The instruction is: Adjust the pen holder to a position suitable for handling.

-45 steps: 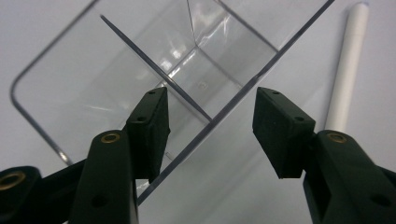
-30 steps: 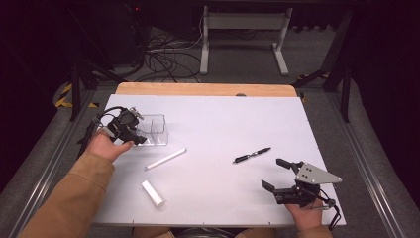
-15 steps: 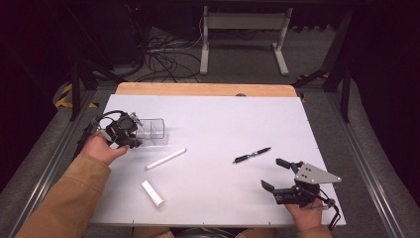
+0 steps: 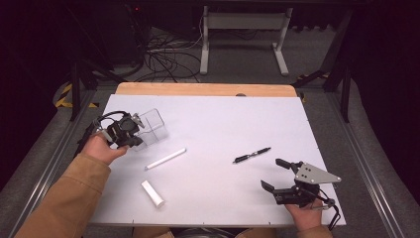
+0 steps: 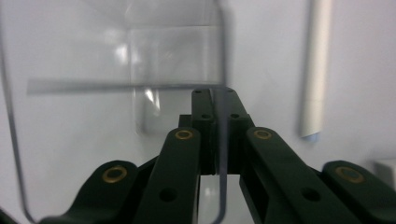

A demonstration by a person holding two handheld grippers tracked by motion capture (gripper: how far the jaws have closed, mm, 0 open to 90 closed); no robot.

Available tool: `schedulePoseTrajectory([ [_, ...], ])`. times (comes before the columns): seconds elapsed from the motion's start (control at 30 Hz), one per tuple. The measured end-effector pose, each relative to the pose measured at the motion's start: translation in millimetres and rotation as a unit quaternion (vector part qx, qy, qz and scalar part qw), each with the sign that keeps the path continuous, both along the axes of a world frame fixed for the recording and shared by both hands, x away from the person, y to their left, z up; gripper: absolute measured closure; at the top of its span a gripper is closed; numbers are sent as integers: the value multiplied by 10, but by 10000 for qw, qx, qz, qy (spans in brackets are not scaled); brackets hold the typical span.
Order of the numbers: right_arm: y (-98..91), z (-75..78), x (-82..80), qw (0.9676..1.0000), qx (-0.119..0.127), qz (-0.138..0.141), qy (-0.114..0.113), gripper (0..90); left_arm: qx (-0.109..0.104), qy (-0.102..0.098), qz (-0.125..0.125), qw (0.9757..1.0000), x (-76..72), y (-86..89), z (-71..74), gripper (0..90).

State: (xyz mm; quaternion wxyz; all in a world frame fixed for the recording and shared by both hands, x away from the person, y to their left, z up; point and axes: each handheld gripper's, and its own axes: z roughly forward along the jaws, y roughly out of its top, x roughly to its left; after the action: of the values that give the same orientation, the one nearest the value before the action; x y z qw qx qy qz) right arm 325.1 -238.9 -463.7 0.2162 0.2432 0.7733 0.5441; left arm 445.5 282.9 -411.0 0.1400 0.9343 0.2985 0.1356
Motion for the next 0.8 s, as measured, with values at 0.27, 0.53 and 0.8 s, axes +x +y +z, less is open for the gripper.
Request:
schedulePoseTrajectory([
  [0.27,-4,-1,2,10000,22,12,5,127,-236,-161,-228,9993,-56,-109,182,881],
  [0.53,0,0,-3,10000,19,27,0,127,-302,-367,-1009,9938,-187,-538,421,880],
  [0.8,-20,-2,-6,10000,65,27,11,126,-336,-251,-1743,9838,-272,-975,461,880],
])
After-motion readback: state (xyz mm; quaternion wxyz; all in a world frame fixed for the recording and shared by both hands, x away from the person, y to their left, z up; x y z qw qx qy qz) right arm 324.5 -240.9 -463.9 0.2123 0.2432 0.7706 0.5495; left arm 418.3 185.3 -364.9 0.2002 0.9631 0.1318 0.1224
